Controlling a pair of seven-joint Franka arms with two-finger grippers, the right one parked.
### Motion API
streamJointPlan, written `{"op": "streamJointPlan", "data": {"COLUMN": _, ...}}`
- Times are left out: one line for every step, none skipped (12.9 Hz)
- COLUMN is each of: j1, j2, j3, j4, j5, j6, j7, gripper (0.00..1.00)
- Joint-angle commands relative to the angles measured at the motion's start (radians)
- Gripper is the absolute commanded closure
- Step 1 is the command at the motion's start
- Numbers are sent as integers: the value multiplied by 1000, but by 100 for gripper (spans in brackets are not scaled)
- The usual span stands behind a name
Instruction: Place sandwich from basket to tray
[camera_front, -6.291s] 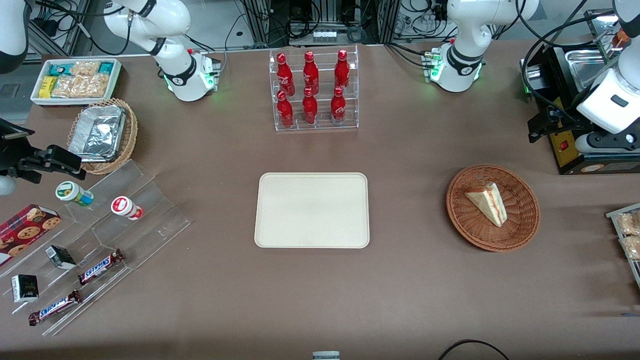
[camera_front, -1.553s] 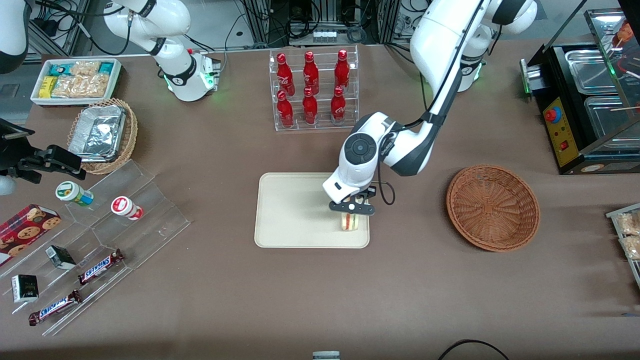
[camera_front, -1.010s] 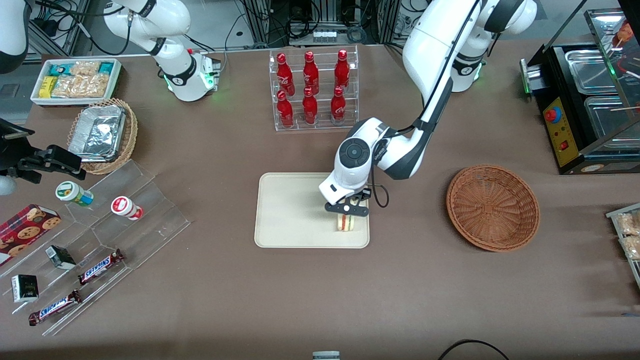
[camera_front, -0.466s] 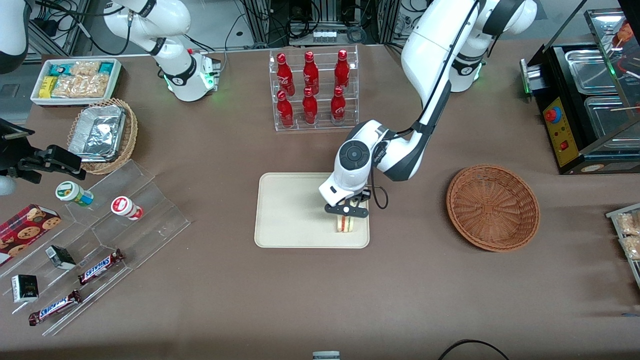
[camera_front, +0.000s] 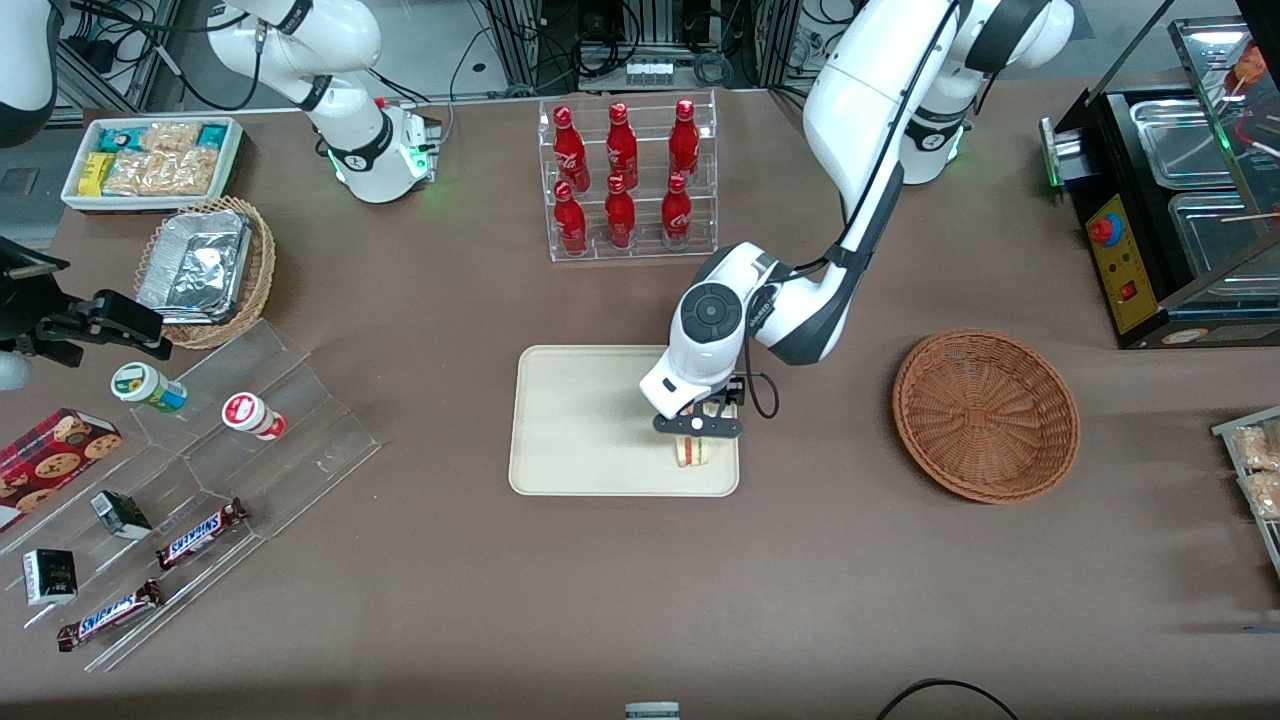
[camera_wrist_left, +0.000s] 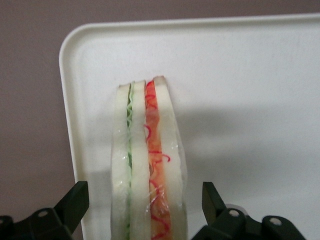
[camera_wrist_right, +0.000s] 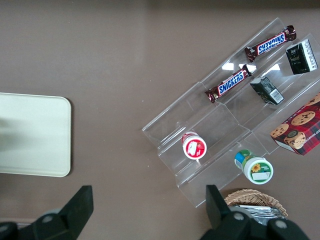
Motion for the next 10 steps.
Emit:
{"op": "streamJointPlan", "data": {"j1": 22, "j2": -85, "j3": 12, "j4": 31, "j5": -4, "j6": -99, "j7": -17, "gripper": 0}}
{"op": "streamJointPlan", "data": {"j1": 48, "j2": -125, "j3": 14, "j4": 37, "j5": -1, "j6": -154, "j7": -12, "gripper": 0}}
{"op": "streamJointPlan", "data": {"j1": 68, "j2": -151, "j3": 14, "j4": 49, "j5": 4, "j6": -199, "j7": -14, "gripper": 0}}
{"op": "streamJointPlan", "data": {"j1": 85, "j2": -186, "j3": 14, "j4": 52, "j5": 8, "j6": -248, "j7": -2, "gripper": 0}}
{"op": "streamJointPlan", "data": {"j1": 123, "j2": -223, "j3": 14, "j4": 51, "j5": 13, "j6": -294, "j7": 15, "gripper": 0}}
{"op": "streamJointPlan", "data": {"j1": 163, "j2": -264, "j3": 14, "j4": 43, "j5": 14, "j6": -346, "j7": 68, "gripper": 0}}
{"op": "streamJointPlan", "data": {"j1": 184, "j2": -306, "j3": 14, "j4": 34, "j5": 14, "j6": -406, "j7": 131, "gripper": 0}}
{"op": "streamJointPlan", "data": {"j1": 213, "j2": -335, "j3": 16, "j4": 31, "j5": 17, "j6": -446, "j7": 167, "gripper": 0}}
{"op": "streamJointPlan", "data": {"j1": 250, "j2": -369, "j3": 16, "j4": 14, "j5": 24, "j6": -464, "j7": 179, "gripper": 0}}
{"op": "streamJointPlan", "data": {"j1": 290, "j2": -408, "j3": 14, "j4": -8, "j5": 27, "j6": -475, "j7": 205, "gripper": 0}}
